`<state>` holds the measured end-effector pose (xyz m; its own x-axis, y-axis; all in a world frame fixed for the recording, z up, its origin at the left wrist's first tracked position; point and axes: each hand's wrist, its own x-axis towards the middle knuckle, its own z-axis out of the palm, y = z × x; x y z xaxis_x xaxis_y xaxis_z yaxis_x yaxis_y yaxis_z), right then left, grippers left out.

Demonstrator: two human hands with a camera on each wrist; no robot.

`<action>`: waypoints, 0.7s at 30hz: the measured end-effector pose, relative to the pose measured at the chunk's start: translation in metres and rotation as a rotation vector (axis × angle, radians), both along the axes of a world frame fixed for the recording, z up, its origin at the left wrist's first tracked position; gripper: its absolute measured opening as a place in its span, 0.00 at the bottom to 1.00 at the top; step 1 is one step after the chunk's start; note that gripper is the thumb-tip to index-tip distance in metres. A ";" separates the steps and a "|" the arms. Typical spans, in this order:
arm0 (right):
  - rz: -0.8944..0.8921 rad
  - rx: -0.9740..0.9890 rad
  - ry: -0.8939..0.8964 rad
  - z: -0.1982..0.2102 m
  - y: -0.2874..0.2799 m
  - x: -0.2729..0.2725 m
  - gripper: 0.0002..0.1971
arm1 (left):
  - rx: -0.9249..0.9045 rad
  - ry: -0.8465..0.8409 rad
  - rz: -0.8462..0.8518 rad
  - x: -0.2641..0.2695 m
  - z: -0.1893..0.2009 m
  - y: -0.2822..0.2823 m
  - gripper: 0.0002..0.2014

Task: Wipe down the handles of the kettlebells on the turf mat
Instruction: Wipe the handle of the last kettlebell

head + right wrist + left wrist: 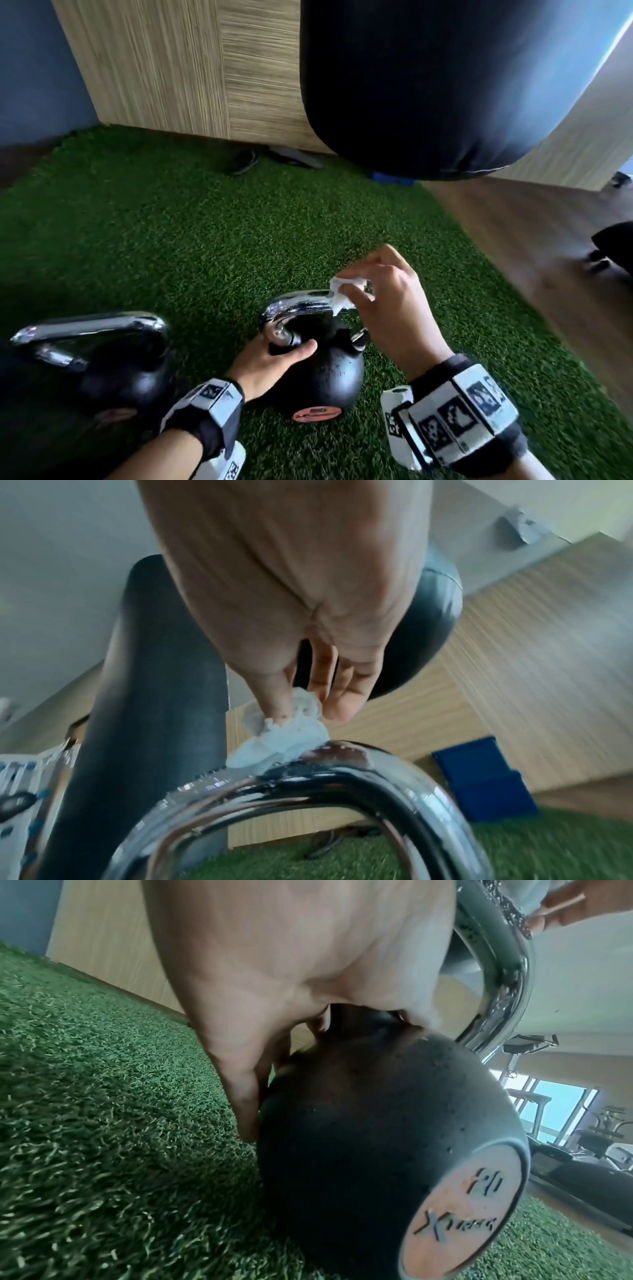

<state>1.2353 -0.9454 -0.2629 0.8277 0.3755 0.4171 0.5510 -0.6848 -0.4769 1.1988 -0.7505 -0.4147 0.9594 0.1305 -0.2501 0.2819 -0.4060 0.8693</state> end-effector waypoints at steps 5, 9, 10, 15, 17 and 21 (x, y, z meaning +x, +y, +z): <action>0.088 -0.140 -0.048 -0.004 0.005 -0.002 0.09 | -0.055 -0.029 0.019 -0.005 0.006 -0.004 0.17; 0.130 -0.092 -0.012 -0.009 -0.002 -0.003 0.09 | -0.113 -0.011 0.000 -0.004 -0.002 -0.005 0.25; 0.125 -0.066 -0.006 -0.009 -0.007 -0.002 0.09 | -0.118 -0.004 0.012 -0.003 -0.004 -0.005 0.28; 0.013 0.098 -0.049 -0.016 -0.018 -0.003 0.12 | -0.116 0.031 0.071 -0.002 -0.008 -0.005 0.20; -0.008 0.121 -0.086 -0.021 -0.014 -0.006 0.12 | -0.122 0.012 0.079 -0.004 -0.005 -0.006 0.17; -0.024 0.185 -0.091 -0.031 -0.018 -0.008 0.12 | -0.123 -0.027 0.083 -0.006 -0.003 -0.009 0.19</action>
